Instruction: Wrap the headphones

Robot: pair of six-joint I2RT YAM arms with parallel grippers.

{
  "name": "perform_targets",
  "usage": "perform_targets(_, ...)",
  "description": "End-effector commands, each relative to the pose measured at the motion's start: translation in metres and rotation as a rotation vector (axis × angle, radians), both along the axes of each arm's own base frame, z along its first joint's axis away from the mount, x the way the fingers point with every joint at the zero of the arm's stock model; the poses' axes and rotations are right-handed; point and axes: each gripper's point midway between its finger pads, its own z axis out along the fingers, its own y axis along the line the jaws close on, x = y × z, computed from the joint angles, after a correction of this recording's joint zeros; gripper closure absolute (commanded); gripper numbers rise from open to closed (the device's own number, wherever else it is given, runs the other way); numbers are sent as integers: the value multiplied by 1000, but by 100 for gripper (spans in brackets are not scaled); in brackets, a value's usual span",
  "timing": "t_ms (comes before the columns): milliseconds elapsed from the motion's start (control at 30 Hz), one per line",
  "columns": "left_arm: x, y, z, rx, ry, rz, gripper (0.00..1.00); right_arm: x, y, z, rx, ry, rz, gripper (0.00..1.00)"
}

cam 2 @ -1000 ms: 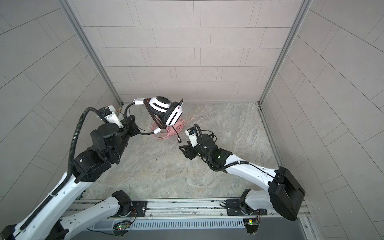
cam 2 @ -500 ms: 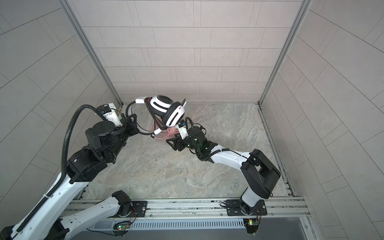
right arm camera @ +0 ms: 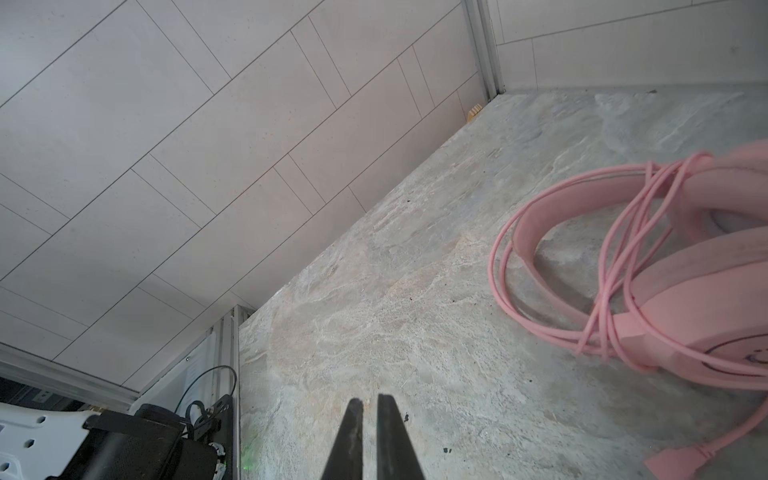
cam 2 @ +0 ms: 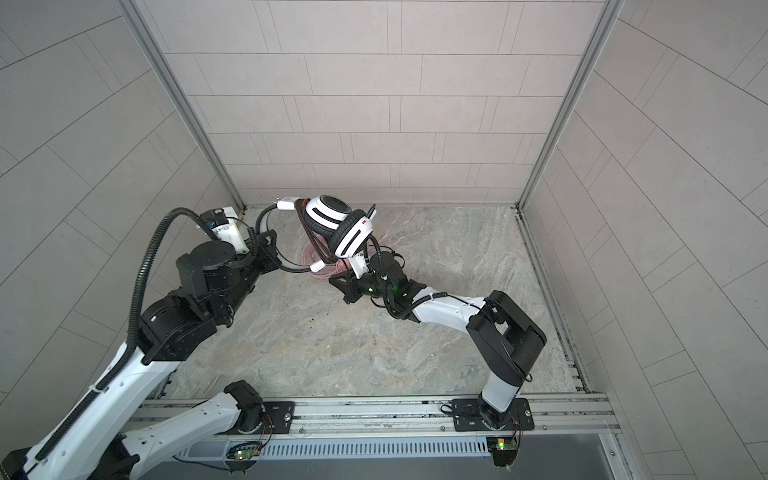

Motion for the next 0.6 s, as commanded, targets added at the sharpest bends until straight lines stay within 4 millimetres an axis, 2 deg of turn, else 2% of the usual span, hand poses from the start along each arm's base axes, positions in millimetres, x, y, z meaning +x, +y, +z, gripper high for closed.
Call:
perform_targets(0, -11, 18, 57, -114, -159, 56, 100, -10, -2, -9, 20, 37, 18, 90)
perform_targets(133, -10, 30, 58, -91, -170, 127, 100, -23, -12, -18, 12, 68, -6, 90)
perform_targets(333, 0, 55, 39, -27, -153, 331, 100, -75, -13, -14, -49, 36, 12, 87)
perform_targets(433, 8, 54, 32, -7, -154, 365, 100, -100, -14, -7, -56, 22, 19, 87)
perform_targets(567, 20, 44, 14, 17, -123, 359, 100, -119, -22, 9, -67, 13, 5, 86)
